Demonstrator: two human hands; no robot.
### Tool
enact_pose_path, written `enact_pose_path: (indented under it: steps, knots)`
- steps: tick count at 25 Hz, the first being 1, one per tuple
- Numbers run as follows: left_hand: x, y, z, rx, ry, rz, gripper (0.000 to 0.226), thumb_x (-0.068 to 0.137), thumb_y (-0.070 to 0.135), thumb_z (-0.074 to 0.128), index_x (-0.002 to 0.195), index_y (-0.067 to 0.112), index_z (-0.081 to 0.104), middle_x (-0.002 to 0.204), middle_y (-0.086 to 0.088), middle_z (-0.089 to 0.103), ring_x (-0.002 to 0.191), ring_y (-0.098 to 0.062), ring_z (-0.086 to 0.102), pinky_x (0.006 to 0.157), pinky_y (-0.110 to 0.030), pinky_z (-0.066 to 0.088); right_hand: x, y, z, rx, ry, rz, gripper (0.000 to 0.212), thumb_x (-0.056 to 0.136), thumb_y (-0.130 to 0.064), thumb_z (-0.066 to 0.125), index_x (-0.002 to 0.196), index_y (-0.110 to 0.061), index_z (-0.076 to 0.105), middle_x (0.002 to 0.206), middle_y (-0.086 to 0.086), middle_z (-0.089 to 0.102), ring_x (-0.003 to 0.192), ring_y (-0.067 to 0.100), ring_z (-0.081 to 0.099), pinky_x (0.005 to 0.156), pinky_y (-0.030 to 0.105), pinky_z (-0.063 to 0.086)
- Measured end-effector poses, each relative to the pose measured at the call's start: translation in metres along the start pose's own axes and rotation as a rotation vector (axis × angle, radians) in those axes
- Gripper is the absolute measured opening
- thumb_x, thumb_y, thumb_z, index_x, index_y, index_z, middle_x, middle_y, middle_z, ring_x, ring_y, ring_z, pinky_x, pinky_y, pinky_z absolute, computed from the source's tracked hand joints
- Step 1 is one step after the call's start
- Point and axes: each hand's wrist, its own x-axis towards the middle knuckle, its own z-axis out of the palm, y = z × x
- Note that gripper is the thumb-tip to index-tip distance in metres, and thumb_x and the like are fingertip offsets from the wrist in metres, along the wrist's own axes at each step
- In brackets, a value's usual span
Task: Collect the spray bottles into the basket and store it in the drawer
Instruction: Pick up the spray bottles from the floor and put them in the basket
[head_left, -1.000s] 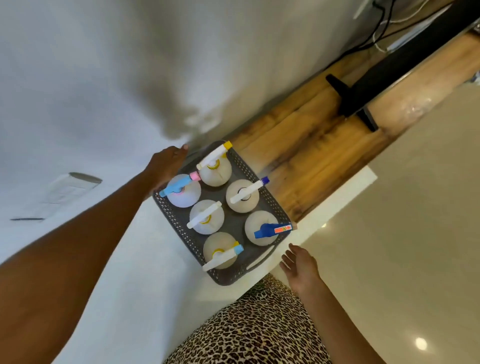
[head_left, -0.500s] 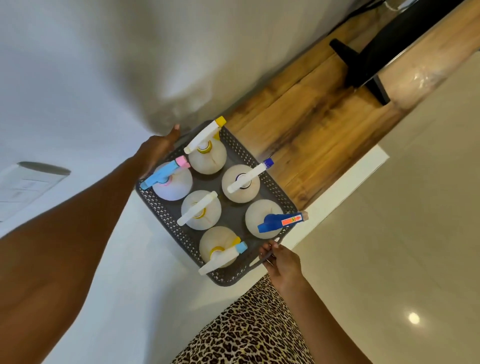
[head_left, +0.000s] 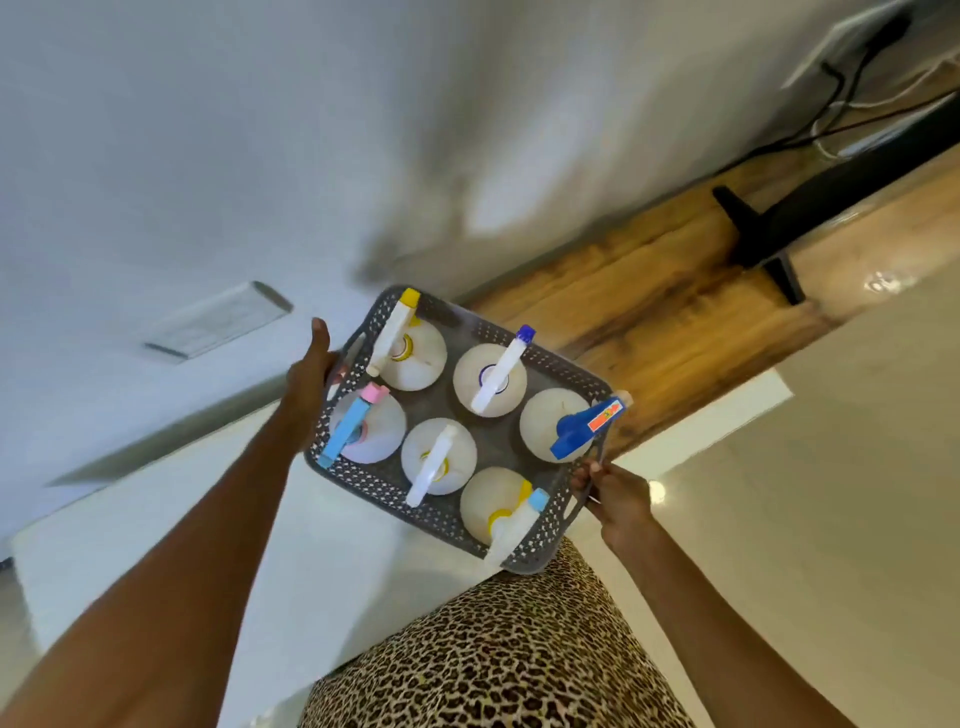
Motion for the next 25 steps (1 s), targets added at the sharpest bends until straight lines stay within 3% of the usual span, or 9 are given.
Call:
enact_pose_path:
  steps: [3, 6, 8, 10, 12, 17, 19, 22, 25]
  knots:
    - [-0.057, -0.024, -0.025, -0.222, 0.059, -0.023, 0.095, 0.07, 0.082, 0.028, 0.09, -0.003, 0.067, 0.082, -0.021, 0.069, 0.072, -0.033, 0.069, 0.067, -0.035, 0.057, -0.015, -0.012, 0.01, -0.131, -0.095, -0.1, 0.027, 0.092, -0.001, 0.047, 0.068, -0.006, 0.059, 0.062, 0.007, 0.054, 0.053, 0.015, 0.049, 0.056, 0.025, 0.047]
    - [-0.109, -0.063, -0.049, -0.406, 0.187, -0.001, 0.085, 0.079, 0.075, 0.024, 0.068, 0.003, 0.068, 0.072, -0.017, 0.068, 0.072, -0.029, 0.069, 0.068, -0.037, 0.055, -0.024, -0.013, 0.026, -0.269, -0.188, -0.172, 0.018, 0.092, -0.005, 0.049, 0.08, -0.003, 0.063, 0.065, 0.004, 0.056, 0.054, 0.012, 0.05, 0.053, 0.02, 0.046]
    - [-0.138, -0.093, -0.064, -0.492, 0.237, -0.017, 0.083, 0.07, 0.082, 0.03, 0.062, 0.01, 0.068, 0.079, -0.023, 0.063, 0.091, -0.037, 0.062, 0.077, -0.045, 0.049, -0.032, -0.006, 0.042, -0.31, -0.23, -0.213, 0.015, 0.092, -0.006, 0.051, 0.09, 0.0, 0.064, 0.066, 0.004, 0.057, 0.054, 0.012, 0.05, 0.052, 0.02, 0.047]
    - [-0.165, -0.125, -0.082, -0.521, 0.284, -0.034, 0.095, 0.056, 0.089, 0.033, 0.082, 0.004, 0.066, 0.104, -0.036, 0.057, 0.109, -0.047, 0.052, 0.092, -0.056, 0.042, -0.049, 0.008, 0.057, -0.34, -0.262, -0.246, 0.014, 0.09, -0.003, 0.052, 0.083, 0.0, 0.064, 0.065, 0.006, 0.057, 0.048, 0.011, 0.052, 0.046, 0.017, 0.049]
    - [-0.196, -0.15, -0.099, -0.52, 0.339, -0.045, 0.095, 0.062, 0.087, 0.025, 0.089, 0.003, 0.061, 0.114, -0.036, 0.056, 0.107, -0.046, 0.054, 0.098, -0.054, 0.04, -0.068, 0.03, 0.072, -0.369, -0.292, -0.267, 0.02, 0.089, -0.001, 0.053, 0.071, -0.004, 0.062, 0.064, 0.008, 0.057, 0.035, 0.004, 0.052, 0.039, 0.013, 0.048]
    - [-0.246, -0.204, -0.147, -0.499, 0.414, -0.046, 0.068, 0.089, 0.061, 0.01, 0.072, 0.013, 0.055, 0.081, -0.006, 0.056, 0.079, -0.017, 0.052, 0.097, -0.04, 0.036, -0.092, 0.105, 0.095, -0.425, -0.305, -0.277, 0.013, 0.089, 0.0, 0.053, 0.094, 0.007, 0.063, 0.053, 0.005, 0.062, 0.03, 0.003, 0.05, 0.038, 0.014, 0.047]
    - [-0.258, -0.228, -0.169, -0.548, 0.393, -0.055, 0.069, 0.088, 0.063, 0.011, 0.074, 0.013, 0.056, 0.082, -0.006, 0.057, 0.081, -0.015, 0.052, 0.104, -0.04, 0.031, -0.099, 0.136, 0.103, -0.422, -0.315, -0.295, 0.016, 0.089, 0.0, 0.052, 0.099, 0.008, 0.062, 0.043, -0.002, 0.062, 0.033, 0.005, 0.053, 0.039, 0.015, 0.048]
    - [-0.268, -0.258, -0.197, -0.565, 0.346, -0.093, 0.074, 0.087, 0.064, 0.009, 0.079, 0.009, 0.058, 0.079, -0.006, 0.062, 0.08, -0.016, 0.053, 0.099, -0.038, 0.033, -0.107, 0.179, 0.114, -0.398, -0.297, -0.318, 0.019, 0.089, -0.001, 0.053, 0.103, 0.01, 0.062, 0.056, 0.004, 0.061, 0.043, 0.01, 0.055, 0.042, 0.016, 0.049]
    - [-0.269, -0.277, -0.211, -0.563, 0.318, -0.103, 0.073, 0.088, 0.063, 0.008, 0.075, 0.009, 0.056, 0.056, 0.0, 0.069, 0.075, -0.017, 0.053, 0.088, -0.034, 0.034, -0.106, 0.207, 0.123, -0.389, -0.239, -0.326, 0.019, 0.089, 0.0, 0.053, 0.101, 0.011, 0.062, 0.043, 0.0, 0.061, 0.03, 0.001, 0.051, 0.035, 0.012, 0.045]
